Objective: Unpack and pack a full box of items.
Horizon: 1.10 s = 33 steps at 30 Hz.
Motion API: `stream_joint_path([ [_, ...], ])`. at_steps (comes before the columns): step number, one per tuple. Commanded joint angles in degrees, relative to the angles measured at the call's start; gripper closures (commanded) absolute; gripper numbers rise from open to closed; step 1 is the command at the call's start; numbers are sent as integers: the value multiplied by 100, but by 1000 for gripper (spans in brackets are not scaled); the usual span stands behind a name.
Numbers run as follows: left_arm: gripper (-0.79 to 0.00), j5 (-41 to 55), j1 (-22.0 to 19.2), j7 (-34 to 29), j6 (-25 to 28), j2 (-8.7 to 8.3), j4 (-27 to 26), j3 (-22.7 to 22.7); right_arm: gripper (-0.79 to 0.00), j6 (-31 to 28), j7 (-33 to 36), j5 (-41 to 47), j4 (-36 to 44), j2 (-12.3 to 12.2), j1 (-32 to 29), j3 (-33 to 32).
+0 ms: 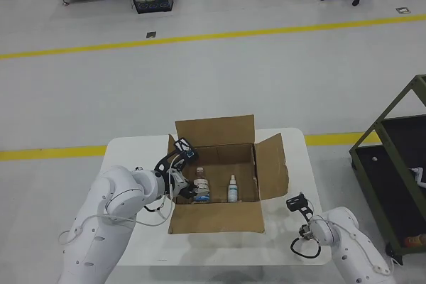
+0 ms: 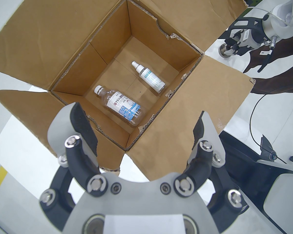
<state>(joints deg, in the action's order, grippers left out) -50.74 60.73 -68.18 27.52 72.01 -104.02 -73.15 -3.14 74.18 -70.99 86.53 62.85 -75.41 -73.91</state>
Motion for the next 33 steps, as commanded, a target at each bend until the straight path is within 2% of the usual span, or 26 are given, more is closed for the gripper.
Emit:
stream_joint_path([
  [1,-785,0,0,0,0,0,0,0,-299,-5,-9,-7,-3,-2,-10,-8],
  [18,-785,0,0,0,0,0,0,0,-286,-45,-140,41,-245,24,107,45],
  [27,-785,0,0,0,0,0,0,0,-228,-93,-124,65,-327,38,183,97],
  [33,-785,0,0,0,0,0,0,0,-246,-103,-82,62,-316,38,191,102],
])
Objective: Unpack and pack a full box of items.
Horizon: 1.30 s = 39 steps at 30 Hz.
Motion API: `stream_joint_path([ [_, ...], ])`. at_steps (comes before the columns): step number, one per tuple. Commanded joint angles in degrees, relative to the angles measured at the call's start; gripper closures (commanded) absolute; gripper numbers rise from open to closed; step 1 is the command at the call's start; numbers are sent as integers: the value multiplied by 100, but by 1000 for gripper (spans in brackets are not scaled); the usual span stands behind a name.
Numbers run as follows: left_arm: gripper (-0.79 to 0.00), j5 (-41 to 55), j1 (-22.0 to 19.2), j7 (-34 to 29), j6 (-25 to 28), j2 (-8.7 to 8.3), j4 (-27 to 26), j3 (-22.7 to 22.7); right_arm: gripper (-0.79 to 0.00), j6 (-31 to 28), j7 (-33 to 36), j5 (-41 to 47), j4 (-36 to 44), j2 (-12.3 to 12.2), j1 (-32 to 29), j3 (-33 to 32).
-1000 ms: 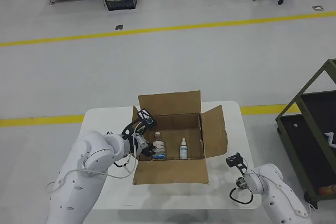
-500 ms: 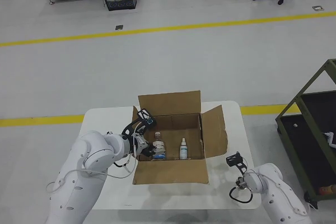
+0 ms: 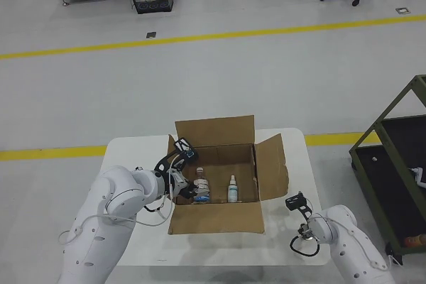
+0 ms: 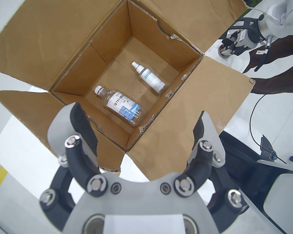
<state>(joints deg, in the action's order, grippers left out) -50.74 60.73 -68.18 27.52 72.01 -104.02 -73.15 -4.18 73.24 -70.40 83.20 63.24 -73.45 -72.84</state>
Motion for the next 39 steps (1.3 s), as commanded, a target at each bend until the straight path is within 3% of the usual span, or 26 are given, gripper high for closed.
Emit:
stream_joint_path([
  [1,-785,0,0,0,0,0,0,0,-262,-8,27,6,46,-3,-11,-13],
  [24,-785,0,0,0,0,0,0,0,-286,-10,12,5,128,-15,-130,-72],
  [39,-785,0,0,0,0,0,0,0,-219,-51,-20,41,22,-5,-82,-33],
])
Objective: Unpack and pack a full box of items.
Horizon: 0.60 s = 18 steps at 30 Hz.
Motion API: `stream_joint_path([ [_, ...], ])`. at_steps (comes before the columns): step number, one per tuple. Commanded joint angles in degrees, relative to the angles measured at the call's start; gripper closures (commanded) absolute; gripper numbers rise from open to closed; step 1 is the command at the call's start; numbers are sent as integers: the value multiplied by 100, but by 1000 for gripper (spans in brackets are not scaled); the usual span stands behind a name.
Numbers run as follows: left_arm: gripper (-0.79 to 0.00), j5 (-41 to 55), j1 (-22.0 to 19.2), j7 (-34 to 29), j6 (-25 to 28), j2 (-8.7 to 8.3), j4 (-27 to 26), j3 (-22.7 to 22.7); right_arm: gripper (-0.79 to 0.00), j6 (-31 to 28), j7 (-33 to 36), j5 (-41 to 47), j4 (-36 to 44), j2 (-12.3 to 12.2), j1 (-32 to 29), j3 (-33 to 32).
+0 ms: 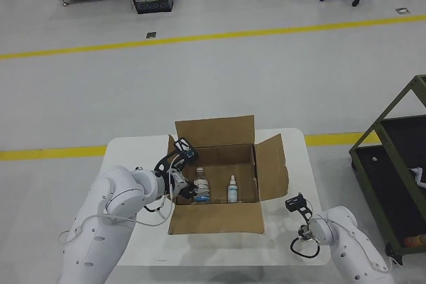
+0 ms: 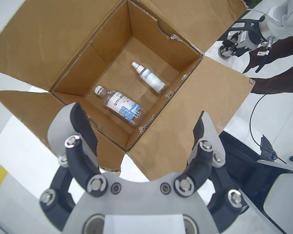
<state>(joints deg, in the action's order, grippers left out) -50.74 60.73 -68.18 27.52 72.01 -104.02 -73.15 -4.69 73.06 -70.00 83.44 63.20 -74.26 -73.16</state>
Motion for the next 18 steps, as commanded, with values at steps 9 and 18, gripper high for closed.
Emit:
stream_joint_path([
  [9,-785,0,0,0,0,0,0,0,-22,-6,-10,11,-3,0,0,0],
  [18,-785,0,0,0,0,0,0,0,0,7,-32,110,285,-33,-74,-221],
])
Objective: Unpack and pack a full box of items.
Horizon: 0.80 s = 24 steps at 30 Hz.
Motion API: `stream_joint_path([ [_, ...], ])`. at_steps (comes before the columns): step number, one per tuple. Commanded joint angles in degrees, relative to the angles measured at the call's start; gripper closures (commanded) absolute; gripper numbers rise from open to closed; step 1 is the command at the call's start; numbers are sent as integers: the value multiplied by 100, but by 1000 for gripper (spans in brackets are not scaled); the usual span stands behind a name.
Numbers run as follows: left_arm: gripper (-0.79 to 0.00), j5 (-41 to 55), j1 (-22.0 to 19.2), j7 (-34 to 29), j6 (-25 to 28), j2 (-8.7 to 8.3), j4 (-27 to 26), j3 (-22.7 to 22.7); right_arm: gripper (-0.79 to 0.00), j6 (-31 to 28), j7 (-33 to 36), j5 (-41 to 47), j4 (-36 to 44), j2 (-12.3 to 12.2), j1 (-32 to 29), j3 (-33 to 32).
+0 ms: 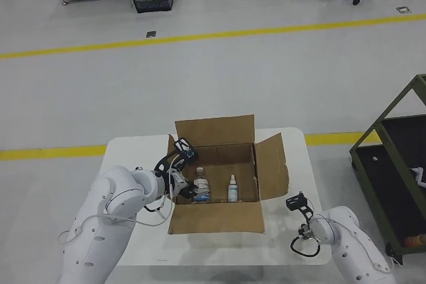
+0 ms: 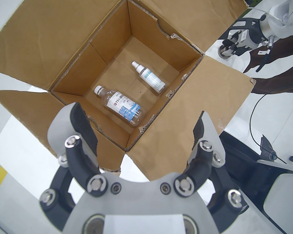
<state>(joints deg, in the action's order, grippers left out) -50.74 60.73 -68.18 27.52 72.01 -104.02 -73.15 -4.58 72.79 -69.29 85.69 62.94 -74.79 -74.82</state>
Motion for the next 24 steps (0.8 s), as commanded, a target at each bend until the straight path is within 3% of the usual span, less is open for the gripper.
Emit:
stream_joint_path([
  [1,-785,0,0,0,0,0,0,0,0,-6,-12,84,146,-18,-44,-135],
  [17,-785,0,0,0,0,0,0,0,0,-599,-234,2439,2388,-239,-1186,-2426],
  [24,-785,-213,106,260,5,-45,-43,27,0,-1172,-567,3805,3091,-277,-1653,-3148],
])
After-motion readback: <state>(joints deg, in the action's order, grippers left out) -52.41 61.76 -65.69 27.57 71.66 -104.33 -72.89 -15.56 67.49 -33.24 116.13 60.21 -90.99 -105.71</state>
